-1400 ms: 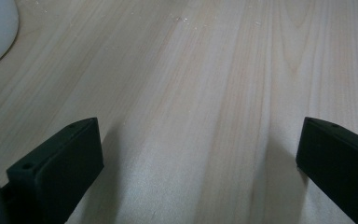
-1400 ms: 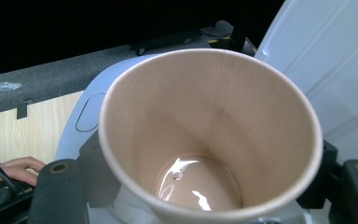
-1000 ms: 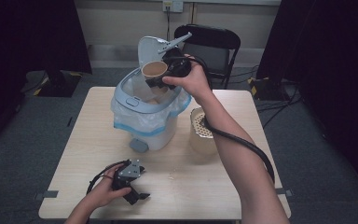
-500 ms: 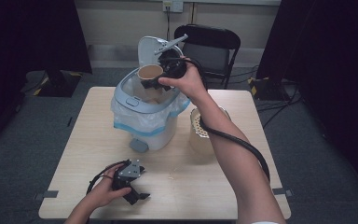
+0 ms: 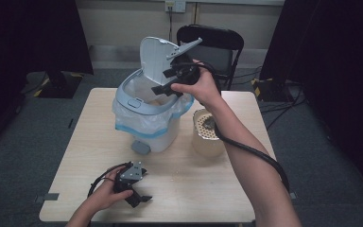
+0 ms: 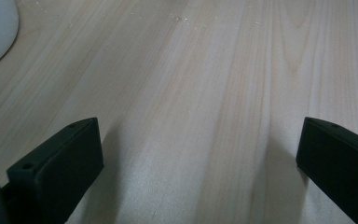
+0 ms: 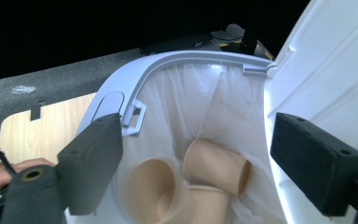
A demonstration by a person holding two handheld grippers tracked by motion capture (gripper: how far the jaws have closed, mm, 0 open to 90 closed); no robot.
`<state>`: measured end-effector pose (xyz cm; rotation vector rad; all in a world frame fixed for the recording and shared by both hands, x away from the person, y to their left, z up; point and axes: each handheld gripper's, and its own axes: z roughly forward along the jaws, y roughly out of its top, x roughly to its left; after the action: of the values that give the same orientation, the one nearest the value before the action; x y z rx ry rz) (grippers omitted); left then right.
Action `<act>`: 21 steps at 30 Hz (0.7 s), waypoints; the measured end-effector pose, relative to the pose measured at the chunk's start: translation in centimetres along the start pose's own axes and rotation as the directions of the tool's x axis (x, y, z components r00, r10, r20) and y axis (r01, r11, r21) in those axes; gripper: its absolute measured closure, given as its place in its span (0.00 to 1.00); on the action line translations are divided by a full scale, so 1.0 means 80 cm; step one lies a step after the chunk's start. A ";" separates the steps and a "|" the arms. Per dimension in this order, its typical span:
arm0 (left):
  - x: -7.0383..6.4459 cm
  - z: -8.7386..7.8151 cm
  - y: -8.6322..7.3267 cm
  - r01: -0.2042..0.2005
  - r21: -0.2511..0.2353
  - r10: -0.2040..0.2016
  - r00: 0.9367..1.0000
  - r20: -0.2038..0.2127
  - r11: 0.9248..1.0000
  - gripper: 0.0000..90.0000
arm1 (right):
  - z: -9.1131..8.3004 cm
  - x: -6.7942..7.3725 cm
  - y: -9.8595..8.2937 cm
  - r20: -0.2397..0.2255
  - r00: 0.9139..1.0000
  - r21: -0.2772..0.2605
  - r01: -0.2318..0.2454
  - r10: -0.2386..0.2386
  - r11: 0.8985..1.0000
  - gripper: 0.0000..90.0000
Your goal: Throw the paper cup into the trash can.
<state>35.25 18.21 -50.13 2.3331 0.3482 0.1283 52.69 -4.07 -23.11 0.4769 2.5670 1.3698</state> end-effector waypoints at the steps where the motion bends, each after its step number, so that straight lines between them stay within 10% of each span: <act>1: 0.000 0.000 0.000 0.001 -0.006 -0.001 1.000 0.001 1.000 0.00 | -0.002 0.000 -0.002 0.002 1.000 -0.001 0.000 0.000 1.000 0.19; 21: 0.000 0.001 -0.001 0.003 -0.012 -0.003 1.000 0.003 1.000 0.00 | -0.056 -0.001 -0.036 0.033 0.999 0.043 -0.018 0.017 0.999 0.21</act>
<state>35.25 18.19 -50.22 2.3207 0.3483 0.1257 50.84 -9.02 -23.02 0.5257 2.5768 1.3032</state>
